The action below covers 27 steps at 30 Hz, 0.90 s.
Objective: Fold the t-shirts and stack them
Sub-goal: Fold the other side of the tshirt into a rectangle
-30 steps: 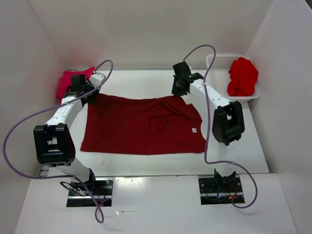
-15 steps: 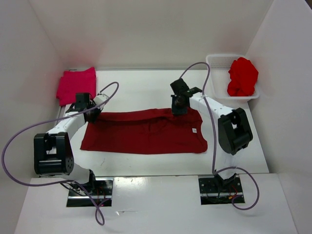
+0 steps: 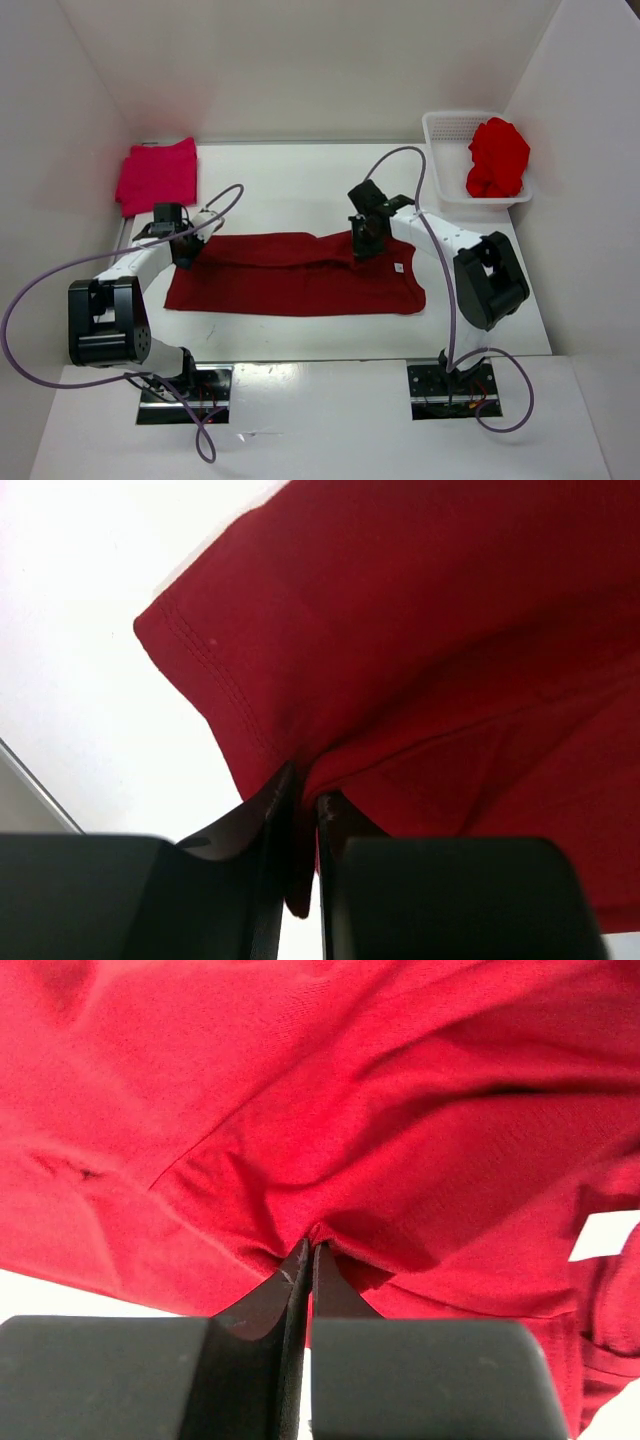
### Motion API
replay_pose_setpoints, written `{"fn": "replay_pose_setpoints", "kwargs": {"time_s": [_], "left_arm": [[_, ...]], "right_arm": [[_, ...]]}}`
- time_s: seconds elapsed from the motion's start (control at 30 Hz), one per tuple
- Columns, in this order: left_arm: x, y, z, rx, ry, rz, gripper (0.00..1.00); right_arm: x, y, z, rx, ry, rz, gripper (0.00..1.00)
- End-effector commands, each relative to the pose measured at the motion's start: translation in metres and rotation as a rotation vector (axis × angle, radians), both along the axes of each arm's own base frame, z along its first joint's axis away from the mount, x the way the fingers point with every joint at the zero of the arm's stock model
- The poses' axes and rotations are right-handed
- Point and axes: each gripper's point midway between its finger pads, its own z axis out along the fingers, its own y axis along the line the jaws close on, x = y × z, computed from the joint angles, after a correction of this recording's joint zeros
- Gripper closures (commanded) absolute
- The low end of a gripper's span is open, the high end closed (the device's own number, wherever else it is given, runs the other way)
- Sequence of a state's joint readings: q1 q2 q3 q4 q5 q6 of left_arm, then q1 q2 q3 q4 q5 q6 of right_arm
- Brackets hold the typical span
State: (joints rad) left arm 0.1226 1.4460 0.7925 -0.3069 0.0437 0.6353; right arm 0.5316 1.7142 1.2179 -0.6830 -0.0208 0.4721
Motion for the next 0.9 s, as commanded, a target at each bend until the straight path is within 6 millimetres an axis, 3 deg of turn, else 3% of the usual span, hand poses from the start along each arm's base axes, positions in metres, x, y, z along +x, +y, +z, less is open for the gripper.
{"fn": "replay_pose_setpoints", "kwargs": {"time_s": [0.0, 0.17, 0.27, 0.3, 0.33, 0.4, 0.6, 0.7, 0.77, 0.87], "left_arm": [[0.001, 0.0, 0.007, 0.025, -0.019, -0.039, 0.79], [-0.004, 0.003, 0.004, 0.063, 0.004, -0.048, 0.76], [-0.006, 0.006, 0.008, 0.087, -0.006, -0.057, 0.73], [-0.008, 0.008, 0.008, 0.102, -0.006, -0.059, 0.71], [-0.008, 0.008, 0.008, 0.102, -0.006, -0.059, 0.71], [-0.007, 0.01, 0.009, 0.111, -0.014, -0.054, 0.71], [-0.003, 0.012, 0.011, 0.112, -0.031, -0.032, 0.71], [-0.003, 0.012, 0.011, 0.112, -0.031, -0.032, 0.71], [0.0, 0.012, 0.014, 0.108, -0.041, -0.024, 0.69], [0.0, 0.014, 0.018, 0.119, -0.05, -0.017, 0.69]], "right_arm": [[-0.014, 0.013, 0.002, 0.006, 0.02, 0.066, 1.0], [-0.02, 0.02, -0.004, -0.004, 0.042, 0.09, 0.99], [-0.033, 0.025, -0.009, 0.019, 0.082, 0.137, 0.9], [-0.034, 0.026, -0.005, 0.032, 0.077, 0.154, 0.85], [-0.039, 0.032, -0.004, 0.05, 0.076, 0.174, 0.75], [-0.049, 0.039, 0.006, 0.091, 0.07, 0.227, 0.66], [-0.053, 0.036, 0.037, 0.16, -0.03, 0.195, 0.57], [-0.034, 0.01, 0.04, 0.106, -0.081, 0.009, 0.55], [-0.013, -0.031, 0.038, 0.032, -0.103, -0.182, 0.55], [0.003, -0.076, 0.036, -0.076, -0.14, -0.401, 0.55]]}}
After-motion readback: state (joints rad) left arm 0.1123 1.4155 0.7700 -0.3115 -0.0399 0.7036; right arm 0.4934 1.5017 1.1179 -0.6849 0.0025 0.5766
